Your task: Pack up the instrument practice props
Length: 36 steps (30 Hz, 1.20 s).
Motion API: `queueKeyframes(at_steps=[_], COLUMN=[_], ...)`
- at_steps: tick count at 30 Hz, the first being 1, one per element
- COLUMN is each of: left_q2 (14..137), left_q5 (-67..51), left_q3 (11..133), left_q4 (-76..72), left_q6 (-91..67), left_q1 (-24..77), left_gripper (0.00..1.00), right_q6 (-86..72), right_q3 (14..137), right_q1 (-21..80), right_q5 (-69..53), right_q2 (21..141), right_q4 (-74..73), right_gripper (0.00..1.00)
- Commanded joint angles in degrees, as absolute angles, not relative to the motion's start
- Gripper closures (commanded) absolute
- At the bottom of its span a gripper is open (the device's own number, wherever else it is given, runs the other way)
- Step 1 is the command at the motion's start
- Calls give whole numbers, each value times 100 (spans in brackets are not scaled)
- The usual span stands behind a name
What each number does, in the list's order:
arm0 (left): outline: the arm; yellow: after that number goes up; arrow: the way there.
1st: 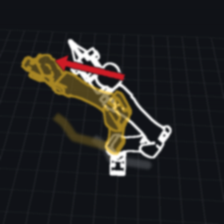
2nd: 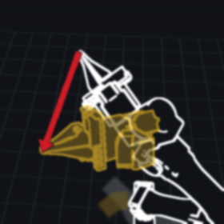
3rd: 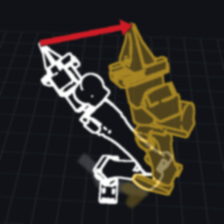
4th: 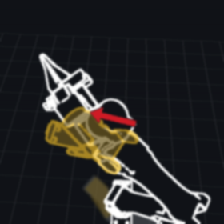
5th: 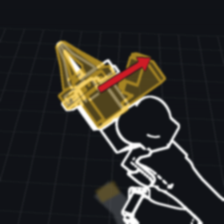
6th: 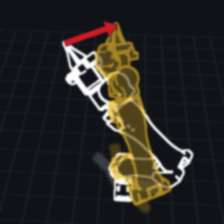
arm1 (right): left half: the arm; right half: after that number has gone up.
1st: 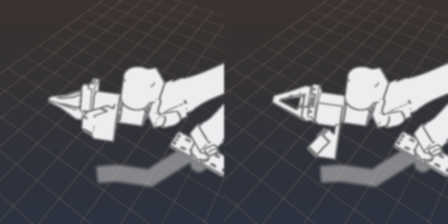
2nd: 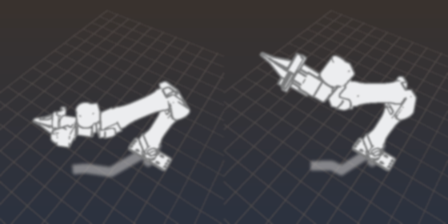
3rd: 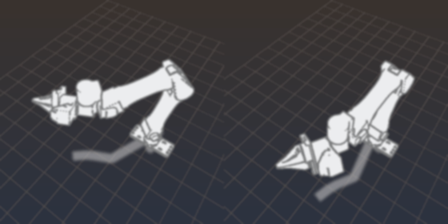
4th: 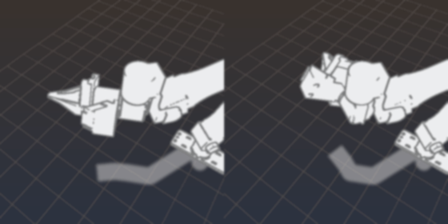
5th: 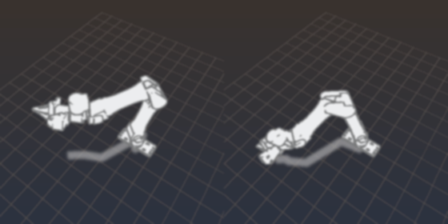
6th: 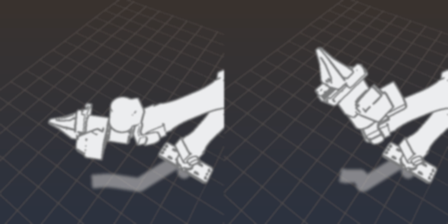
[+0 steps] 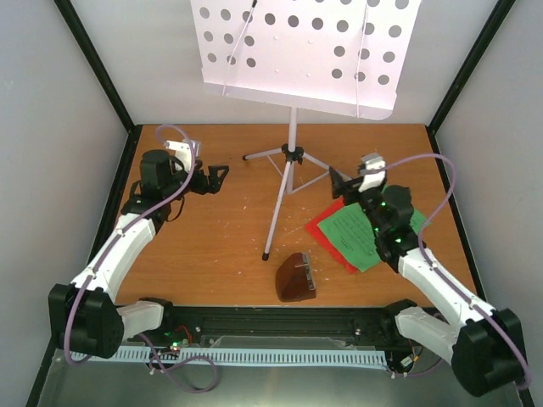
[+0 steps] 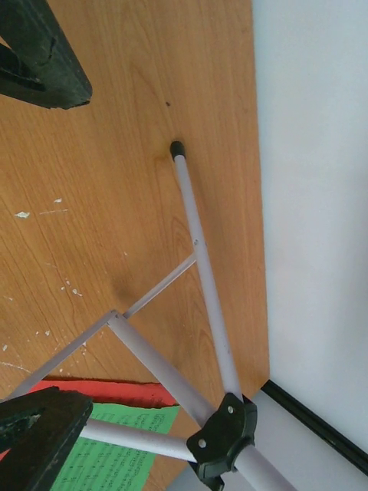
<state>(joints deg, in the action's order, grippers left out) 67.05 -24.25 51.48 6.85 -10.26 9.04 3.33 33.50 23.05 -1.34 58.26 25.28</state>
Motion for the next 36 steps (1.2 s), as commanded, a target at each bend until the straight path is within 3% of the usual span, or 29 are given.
queueKeyframes(at_steps=[1, 8, 14, 24, 36], left_q2=[6787, 7039, 7600, 8862, 9753], left_q5=[-2466, -3581, -4112, -4503, -4269], left_q3=[5171, 4699, 4579, 5239, 5826], left_q4=[362, -553, -1445, -1531, -1477], left_q6=[-1570, -2358, -2621, -2134, -1779], left_q1=[888, 1251, 2176, 2922, 2971], left_gripper=[0, 5, 15, 28, 45], right_q6=[-1093, -2272, -3049, -2725, -2470], right_q3=[3358, 4150, 4949, 6461, 8168], right_q1=[1337, 362, 444, 1128, 1518], right_q5=[-1471, -3614, -4882, -5516, -5865], right_q2=[5552, 6460, 7610, 8947, 10217], right_q4=[2373, 2770, 4233, 4517, 4001], right_gripper=[4, 3, 13, 16, 31])
